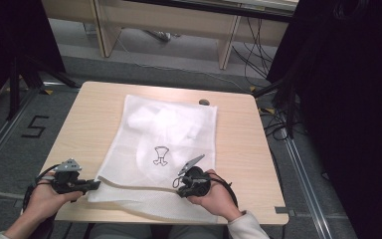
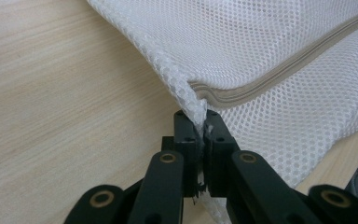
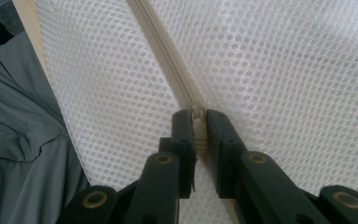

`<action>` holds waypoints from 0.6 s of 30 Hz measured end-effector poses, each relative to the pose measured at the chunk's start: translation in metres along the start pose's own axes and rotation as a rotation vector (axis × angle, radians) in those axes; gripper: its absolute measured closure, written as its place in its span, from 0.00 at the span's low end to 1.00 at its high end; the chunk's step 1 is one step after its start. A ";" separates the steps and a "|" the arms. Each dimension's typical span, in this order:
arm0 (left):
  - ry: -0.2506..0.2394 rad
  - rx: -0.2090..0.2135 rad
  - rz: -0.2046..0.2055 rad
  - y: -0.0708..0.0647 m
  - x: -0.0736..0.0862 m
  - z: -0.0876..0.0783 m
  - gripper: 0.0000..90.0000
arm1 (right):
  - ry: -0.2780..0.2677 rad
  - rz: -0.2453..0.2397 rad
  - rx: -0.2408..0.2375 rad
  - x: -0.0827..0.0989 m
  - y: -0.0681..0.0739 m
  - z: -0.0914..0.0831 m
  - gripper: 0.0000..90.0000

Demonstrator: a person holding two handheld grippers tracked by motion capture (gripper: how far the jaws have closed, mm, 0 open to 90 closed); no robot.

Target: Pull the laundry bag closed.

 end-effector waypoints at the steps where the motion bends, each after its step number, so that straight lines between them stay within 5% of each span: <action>1: 0.000 -0.001 0.004 0.000 0.000 0.000 0.95 | -0.003 0.004 -0.004 0.000 0.000 0.000 0.91; 18: 0.011 -0.008 -0.005 0.001 0.001 -0.001 0.95 | -0.008 0.008 0.003 0.006 -0.003 -0.003 0.91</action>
Point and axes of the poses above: each handheld gripper's, and its own axes: z roughly forward along the jaws, x roughly out of its underside, y roughly to its left, the point moved 10 cm from there along z, roughly forward along the jaws, and after that the axes turned 13 degrees about y, right-handed, at the moved point
